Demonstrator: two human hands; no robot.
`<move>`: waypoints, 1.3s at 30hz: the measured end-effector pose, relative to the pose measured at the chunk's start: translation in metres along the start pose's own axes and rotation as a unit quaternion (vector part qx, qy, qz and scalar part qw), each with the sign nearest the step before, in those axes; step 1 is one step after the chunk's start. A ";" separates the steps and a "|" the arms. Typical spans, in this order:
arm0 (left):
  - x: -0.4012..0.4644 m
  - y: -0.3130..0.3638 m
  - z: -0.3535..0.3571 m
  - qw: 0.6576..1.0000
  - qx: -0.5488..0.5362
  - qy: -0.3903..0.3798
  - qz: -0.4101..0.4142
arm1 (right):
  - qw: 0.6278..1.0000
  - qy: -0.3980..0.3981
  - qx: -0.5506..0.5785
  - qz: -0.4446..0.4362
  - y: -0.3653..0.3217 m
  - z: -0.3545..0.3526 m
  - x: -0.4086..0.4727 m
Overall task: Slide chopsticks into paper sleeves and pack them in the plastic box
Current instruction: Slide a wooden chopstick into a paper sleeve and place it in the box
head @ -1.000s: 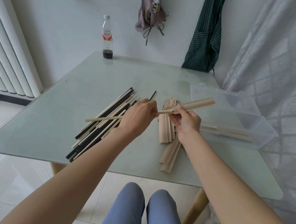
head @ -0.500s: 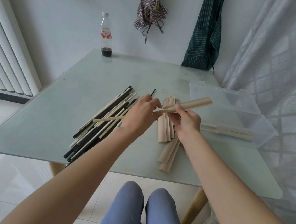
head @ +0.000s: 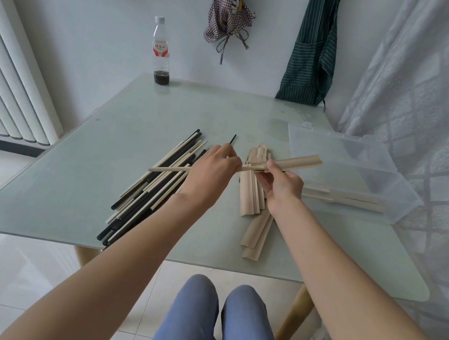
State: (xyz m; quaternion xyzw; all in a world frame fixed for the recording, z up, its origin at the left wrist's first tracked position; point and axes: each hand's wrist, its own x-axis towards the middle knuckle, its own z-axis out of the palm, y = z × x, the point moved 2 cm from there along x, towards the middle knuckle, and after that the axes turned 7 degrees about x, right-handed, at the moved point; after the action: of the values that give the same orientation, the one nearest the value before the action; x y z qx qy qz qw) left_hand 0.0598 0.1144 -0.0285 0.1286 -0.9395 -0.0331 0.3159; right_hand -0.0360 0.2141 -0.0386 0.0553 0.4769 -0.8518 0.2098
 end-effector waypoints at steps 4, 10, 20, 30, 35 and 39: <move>-0.001 0.001 0.000 0.999 -0.022 -0.002 0.023 | 1.000 0.018 0.002 -0.009 -0.005 -0.001 0.001; 0.000 0.004 -0.004 0.998 -0.008 0.057 0.000 | 1.000 -0.013 0.016 -0.005 -0.004 0.006 -0.001; 0.001 -0.003 -0.003 0.997 -0.011 0.042 -0.061 | 0.999 -0.009 0.012 -0.035 -0.007 0.011 0.000; 0.011 0.004 -0.002 0.999 -0.018 0.020 -0.042 | 0.999 -0.023 0.010 -0.025 -0.002 0.015 -0.002; 0.007 -0.012 -0.005 0.991 -0.055 -0.009 -0.122 | 0.999 0.012 0.027 -0.044 -0.015 0.008 0.000; 0.007 -0.014 -0.005 0.985 -0.098 -0.025 -0.143 | 0.998 0.012 0.032 -0.046 -0.014 0.009 -0.001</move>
State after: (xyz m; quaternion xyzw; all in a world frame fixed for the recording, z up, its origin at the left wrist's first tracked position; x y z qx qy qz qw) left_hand 0.0603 0.0994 -0.0223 0.2293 -0.9111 -0.1728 0.2955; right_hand -0.0397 0.2134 -0.0228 0.0505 0.4539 -0.8746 0.1628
